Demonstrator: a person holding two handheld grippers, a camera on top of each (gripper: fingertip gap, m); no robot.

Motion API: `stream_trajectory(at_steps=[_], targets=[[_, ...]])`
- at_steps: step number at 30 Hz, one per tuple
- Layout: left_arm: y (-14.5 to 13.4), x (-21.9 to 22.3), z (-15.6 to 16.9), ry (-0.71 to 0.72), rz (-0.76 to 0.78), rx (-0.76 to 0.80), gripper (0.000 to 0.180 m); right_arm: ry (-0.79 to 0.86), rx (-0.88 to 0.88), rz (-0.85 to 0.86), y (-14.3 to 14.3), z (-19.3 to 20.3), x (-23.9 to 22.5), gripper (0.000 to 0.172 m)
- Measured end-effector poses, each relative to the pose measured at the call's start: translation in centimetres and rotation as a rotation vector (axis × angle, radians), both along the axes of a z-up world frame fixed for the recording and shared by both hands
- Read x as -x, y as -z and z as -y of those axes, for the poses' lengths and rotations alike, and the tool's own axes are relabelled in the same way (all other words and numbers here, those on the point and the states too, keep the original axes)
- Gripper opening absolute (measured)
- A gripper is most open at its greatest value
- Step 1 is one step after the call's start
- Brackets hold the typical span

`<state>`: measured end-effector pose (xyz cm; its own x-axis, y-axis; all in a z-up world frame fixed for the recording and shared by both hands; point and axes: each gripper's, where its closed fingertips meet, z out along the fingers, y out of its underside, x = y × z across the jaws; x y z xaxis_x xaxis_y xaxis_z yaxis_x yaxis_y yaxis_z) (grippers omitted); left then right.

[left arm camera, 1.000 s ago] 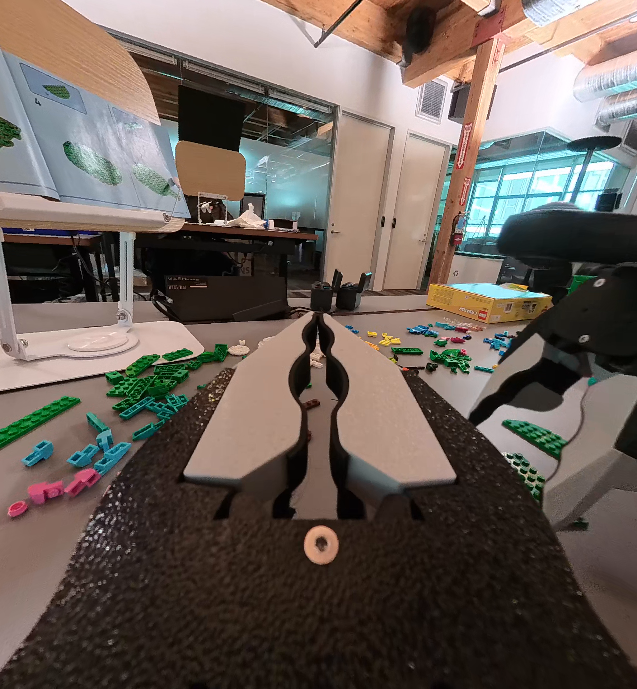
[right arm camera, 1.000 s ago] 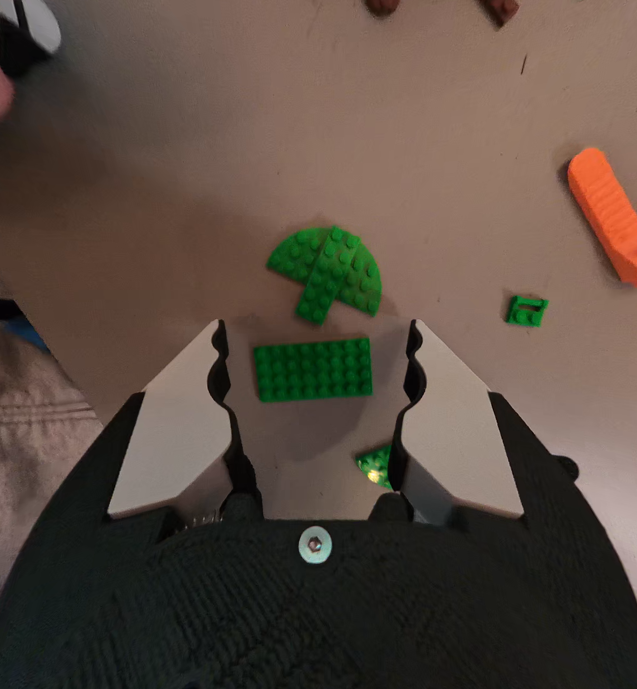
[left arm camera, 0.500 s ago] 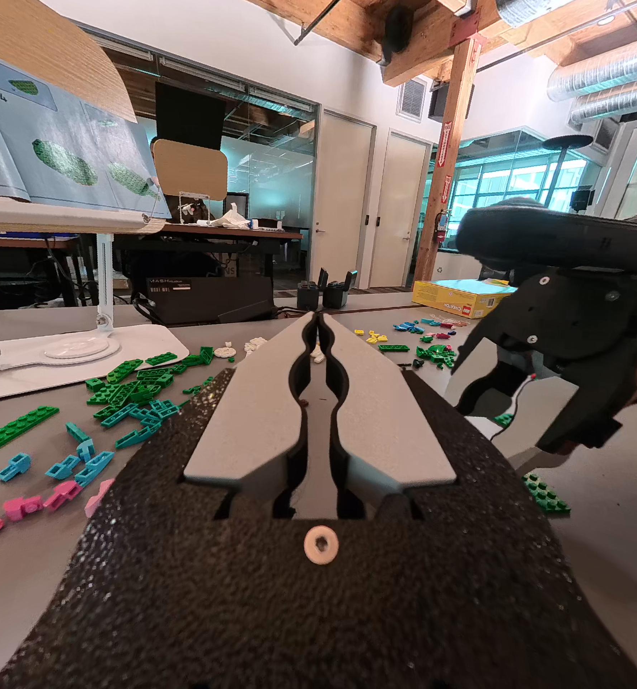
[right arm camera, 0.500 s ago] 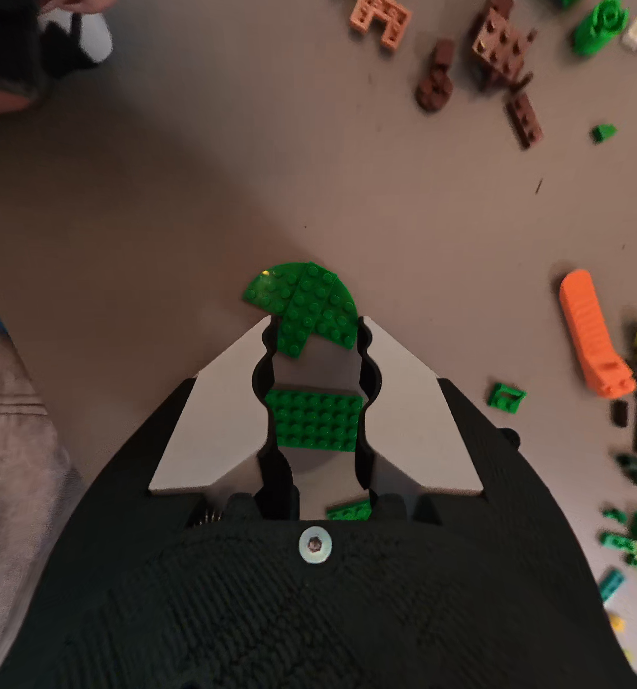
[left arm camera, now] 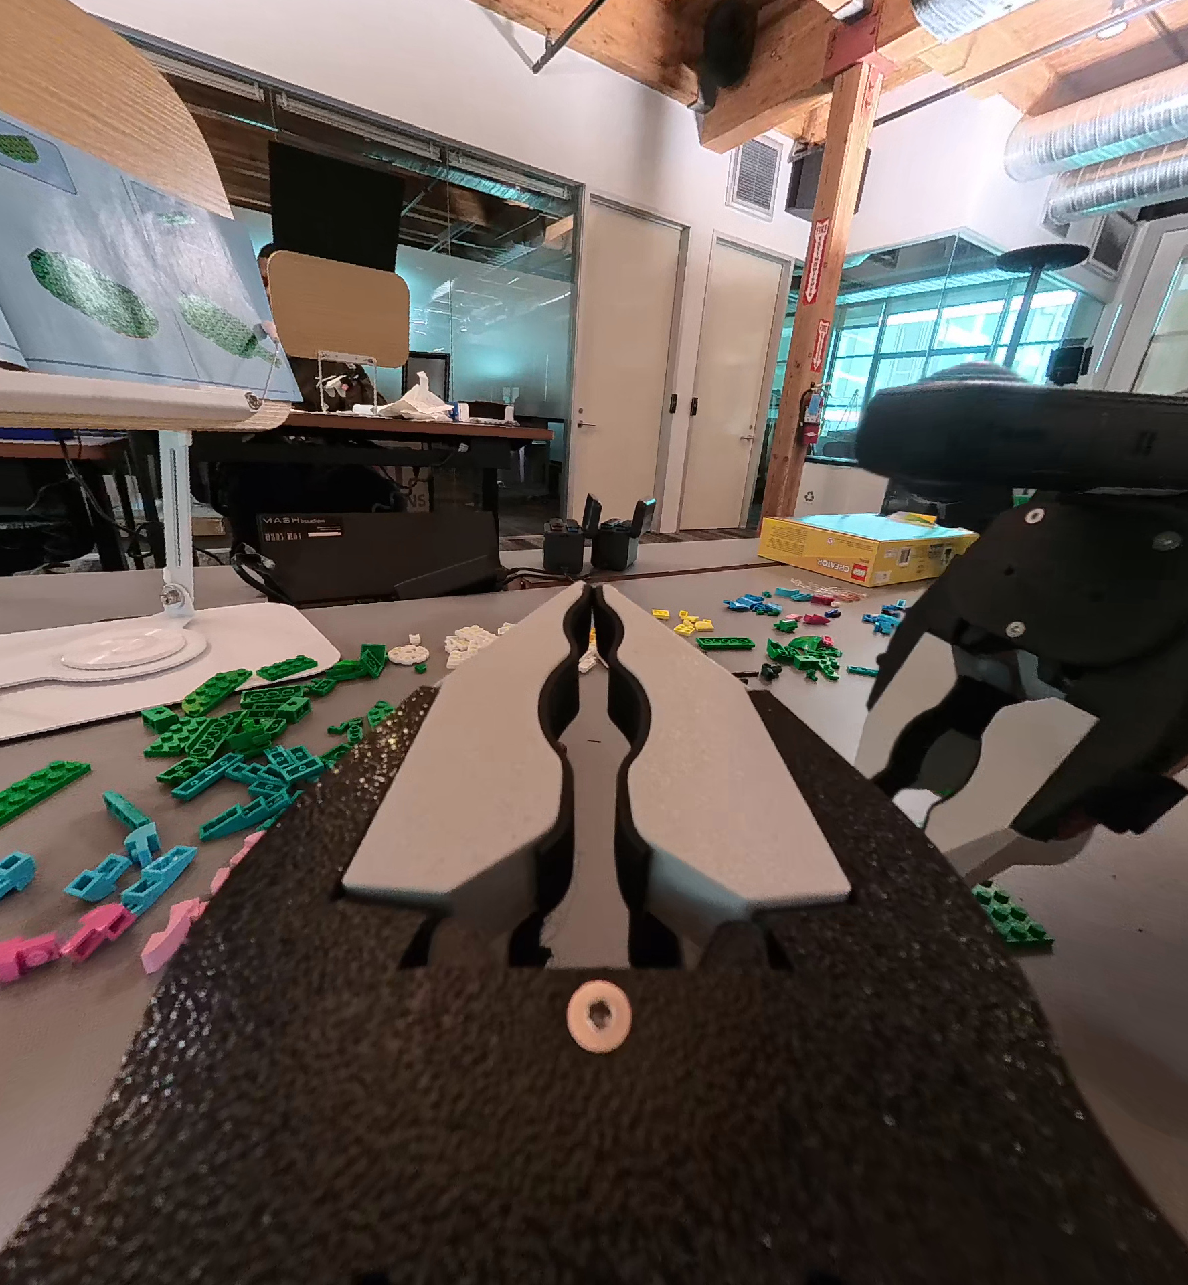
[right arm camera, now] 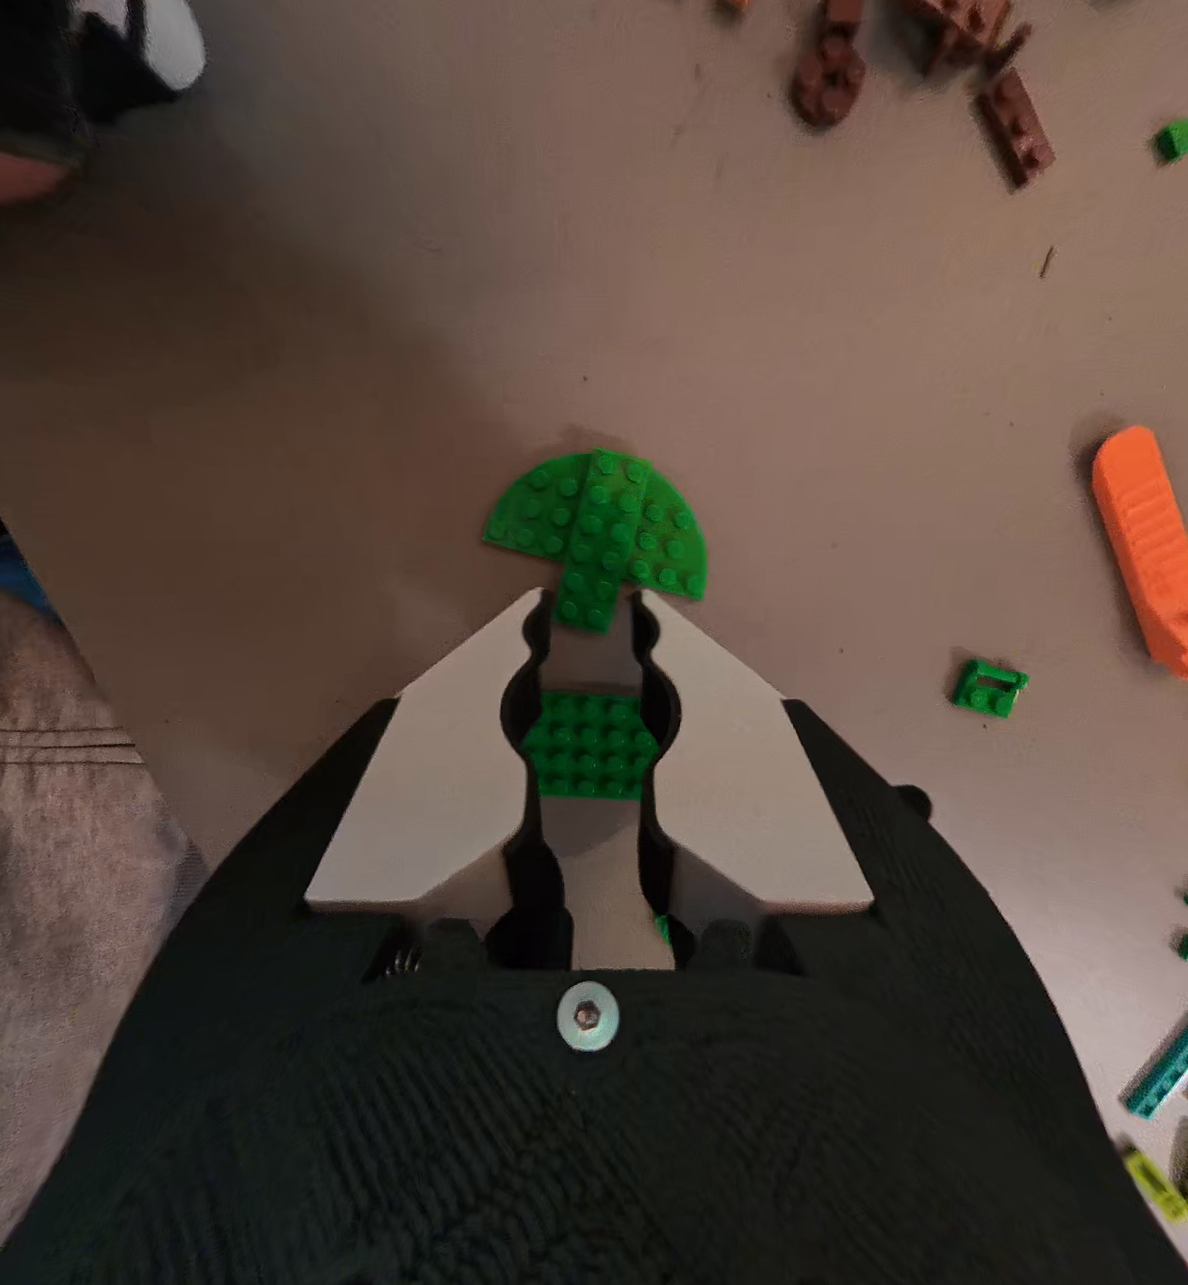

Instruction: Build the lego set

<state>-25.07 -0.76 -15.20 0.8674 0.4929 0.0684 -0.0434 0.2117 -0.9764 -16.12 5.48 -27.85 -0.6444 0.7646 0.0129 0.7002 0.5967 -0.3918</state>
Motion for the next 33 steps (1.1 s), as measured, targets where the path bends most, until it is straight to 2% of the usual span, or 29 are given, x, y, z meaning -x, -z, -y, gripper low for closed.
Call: stream_trajectory(at_steps=[2,4,6,8,11,14,16,20,24,26,28,31,33], targets=[[0.0,-0.1,-0.1,0.017,0.004,-0.003,0.000,-0.071,-0.041,-0.067,-0.1,0.1,0.4,0.016],[-0.3,-0.9,-0.6,0.103,0.009,-0.029,0.000,-0.163,-0.109,-0.163,-0.6,-0.1,0.9,0.015],[-0.7,-2.6,-1.4,0.300,0.052,-0.064,0.024,-0.249,-0.167,-0.271,-1.5,0.0,1.4,0.015],[0.0,-2.9,-2.0,0.446,0.196,-0.060,0.041,-0.318,-0.207,-0.377,-2.6,0.1,1.9,0.015],[2.3,-3.0,-2.7,0.610,0.454,0.015,0.053,-0.381,-0.244,-0.531,-4.7,0.4,2.5,0.015],[3.8,-4.7,-3.1,0.776,0.620,0.088,0.052,-0.438,-0.260,-0.660,-6.5,0.9,2.7,0.015],[4.3,-5.8,-3.3,0.842,0.665,0.125,0.043,-0.461,-0.280,-0.721,-7.5,1.1,2.7,0.015],[5.0,-6.7,-3.7,0.859,0.646,0.185,0.027,-0.515,-0.291,-0.765,-8.2,1.6,2.3,0.015],[4.0,-7.2,-3.5,0.926,0.675,0.117,0.027,-0.548,-0.304,-0.793,-8.4,1.8,2.0,0.015],[3.9,-7.3,-3.4,0.948,0.691,0.101,0.021,-0.560,-0.308,-0.799,-8.5,2.0,1.8,0.015],[3.8,-7.2,-3.3,0.954,0.701,0.091,0.006,-0.568,-0.309,-0.805,-8.5,2.2,1.7,0.015],[3.9,-7.2,-3.2,0.958,0.699,0.095,0.005,-0.544,-0.294,-0.805,-8.6,2.3,1.8,0.015],[3.8,-7.1,-3.1,0.952,0.693,0.088,0.005,-0.453,-0.272,-0.824,-9.4,1.8,2.4,0.035]])
